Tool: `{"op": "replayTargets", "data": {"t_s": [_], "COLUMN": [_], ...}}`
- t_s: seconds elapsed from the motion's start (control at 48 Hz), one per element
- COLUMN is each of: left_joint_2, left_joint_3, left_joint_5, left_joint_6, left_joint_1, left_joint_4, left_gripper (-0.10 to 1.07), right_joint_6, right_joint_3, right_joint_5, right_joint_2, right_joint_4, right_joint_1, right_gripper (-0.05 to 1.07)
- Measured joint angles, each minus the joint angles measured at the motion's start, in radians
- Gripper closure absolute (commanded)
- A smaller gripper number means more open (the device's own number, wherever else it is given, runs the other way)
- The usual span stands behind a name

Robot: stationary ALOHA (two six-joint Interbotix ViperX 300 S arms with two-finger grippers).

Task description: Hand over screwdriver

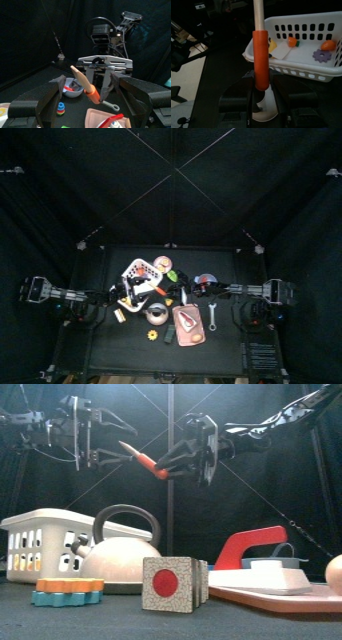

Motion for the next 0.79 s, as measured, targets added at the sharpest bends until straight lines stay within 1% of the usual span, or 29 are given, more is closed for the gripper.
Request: {"op": "replayTargets", "data": {"t_s": [0.125,0.229,0.396,0.521,0.646,0.75,0.792], "left_joint_2": [0.049,0.069,0.075,0.075,0.075,0.075,0.075], "left_joint_3": [-0.011,-0.012,-0.012,-0.009,-0.009,-0.009,-0.009], "left_joint_5": [-0.057,-0.087,-0.098,-0.106,-0.110,-0.110,-0.110], "left_joint_6": [-0.003,-0.003,-0.005,-0.006,-0.008,-0.006,-0.006], "left_joint_1": [-0.002,-0.003,-0.011,-0.029,-0.038,-0.040,-0.040], "left_joint_4": [-0.037,-0.049,-0.057,-0.066,-0.066,-0.066,-0.067], "left_gripper": [-0.04,0.03,0.23,0.40,0.51,0.52,0.52], "right_joint_6": [0.002,0.002,0.000,0.000,-0.008,-0.006,-0.006], "right_joint_3": [0.002,0.005,0.009,0.009,0.015,0.017,0.017], "right_joint_5": [-0.003,-0.003,-0.005,-0.005,-0.005,-0.005,-0.005], "right_joint_2": [0.000,0.000,-0.002,0.000,0.000,-0.002,0.000], "right_joint_4": [0.000,0.000,0.002,0.002,0.000,0.000,0.002], "right_joint_1": [0.000,0.000,0.000,-0.002,-0.002,-0.002,-0.002], "right_gripper": [0.43,0.43,0.43,0.43,0.41,0.39,0.37]}}
